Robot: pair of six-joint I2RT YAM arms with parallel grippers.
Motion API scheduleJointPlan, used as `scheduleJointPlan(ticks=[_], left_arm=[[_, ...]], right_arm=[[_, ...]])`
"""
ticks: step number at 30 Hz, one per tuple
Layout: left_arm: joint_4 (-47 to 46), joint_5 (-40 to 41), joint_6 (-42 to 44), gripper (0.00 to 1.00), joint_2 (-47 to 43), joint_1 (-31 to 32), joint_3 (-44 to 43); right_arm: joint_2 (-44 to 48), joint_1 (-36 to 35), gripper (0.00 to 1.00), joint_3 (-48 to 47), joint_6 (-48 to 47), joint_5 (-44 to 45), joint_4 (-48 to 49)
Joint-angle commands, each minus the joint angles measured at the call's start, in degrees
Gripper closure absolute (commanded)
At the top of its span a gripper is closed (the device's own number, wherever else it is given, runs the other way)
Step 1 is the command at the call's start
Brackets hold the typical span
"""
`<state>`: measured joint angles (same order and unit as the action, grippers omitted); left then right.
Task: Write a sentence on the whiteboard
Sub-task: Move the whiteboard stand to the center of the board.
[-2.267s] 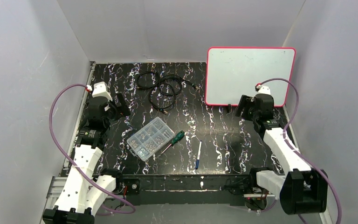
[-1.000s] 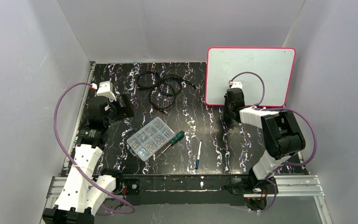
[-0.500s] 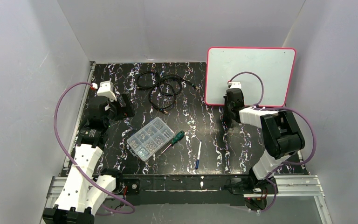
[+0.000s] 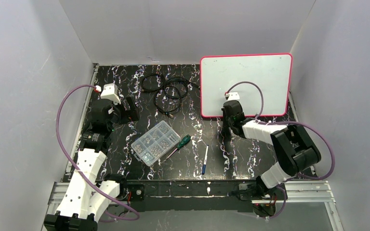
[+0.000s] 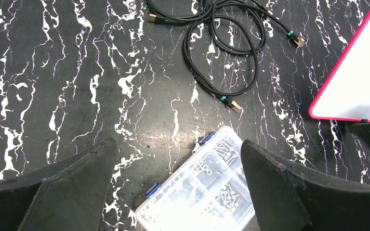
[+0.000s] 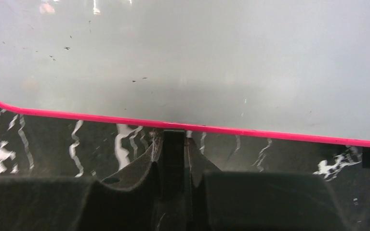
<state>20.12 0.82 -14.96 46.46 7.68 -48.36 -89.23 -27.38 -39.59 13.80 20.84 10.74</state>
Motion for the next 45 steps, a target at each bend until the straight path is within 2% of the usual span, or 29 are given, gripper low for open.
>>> scheduleJointPlan(ticks=[1,20,28,29,32,35,43,45], left_arm=[[-0.1,-0.6,0.8,0.01,0.0,0.1,0.5],[0.1,-0.4,0.6,0.01,0.3,0.1,0.6],[0.3,-0.4,0.6,0.01,0.5,0.1,0.5],[0.3,-0.3,0.6,0.01,0.5,0.1,0.5],[0.4,-0.1,0.7,0.01,0.5,0.1,0.5],[0.4,-0.1,0.6,0.01,0.5,0.1,0.5],[0.4,0.0,0.5,0.01,0.6,0.1,0.4],[0.5,0.3,0.5,0.01,0.5,0.1,0.4]], right_arm=[[4.1,-4.5,0.99,1.5,3.4,-0.3,0.5],[7.8,-19.6,0.99,6.9,17.2,2.6,-3.0],[6.2,-23.1,0.99,4.1,18.5,5.2,-6.7],[6.3,-23.1,0.95,4.0,18.5,5.2,-7.0],[7.6,-23.3,0.71,4.0,19.2,5.9,-8.1],[9.5,-23.5,0.53,4.2,19.9,5.9,-9.6],[16.3,-24.7,0.39,4.4,22.2,5.5,-17.5],[19.1,-25.1,0.38,4.2,23.0,5.3,-20.0]])
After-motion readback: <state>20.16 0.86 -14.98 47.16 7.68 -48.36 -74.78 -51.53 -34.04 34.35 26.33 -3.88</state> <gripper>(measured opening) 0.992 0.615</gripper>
